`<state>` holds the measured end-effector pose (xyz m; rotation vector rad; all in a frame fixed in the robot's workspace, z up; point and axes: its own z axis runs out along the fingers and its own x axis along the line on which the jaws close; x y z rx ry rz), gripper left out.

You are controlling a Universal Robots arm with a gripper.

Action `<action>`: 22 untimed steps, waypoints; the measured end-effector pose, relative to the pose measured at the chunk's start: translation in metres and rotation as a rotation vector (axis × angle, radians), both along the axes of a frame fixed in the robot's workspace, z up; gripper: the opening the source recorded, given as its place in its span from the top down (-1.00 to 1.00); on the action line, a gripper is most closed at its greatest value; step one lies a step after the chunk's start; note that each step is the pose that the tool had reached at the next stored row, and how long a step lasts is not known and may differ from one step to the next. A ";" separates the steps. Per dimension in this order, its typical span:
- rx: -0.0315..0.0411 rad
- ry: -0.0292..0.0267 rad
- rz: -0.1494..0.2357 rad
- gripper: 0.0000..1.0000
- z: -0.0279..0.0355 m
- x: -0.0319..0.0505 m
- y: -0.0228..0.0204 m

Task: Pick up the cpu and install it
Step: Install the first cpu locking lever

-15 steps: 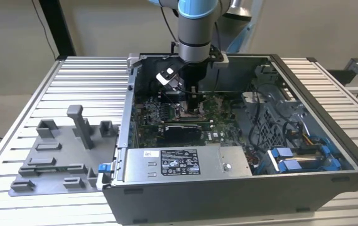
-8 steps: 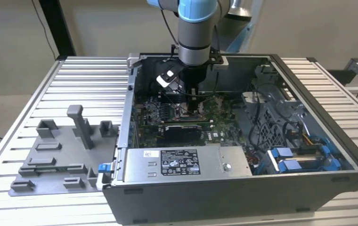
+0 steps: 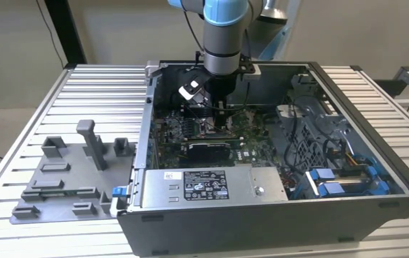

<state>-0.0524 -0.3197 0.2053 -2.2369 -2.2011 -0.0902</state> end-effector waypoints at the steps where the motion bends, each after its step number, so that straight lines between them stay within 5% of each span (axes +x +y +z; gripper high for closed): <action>1: 0.0001 -0.0001 0.000 1.00 0.0000 0.0000 0.0003; 22: -0.0022 0.0019 0.000 1.00 -0.0062 0.0000 0.0033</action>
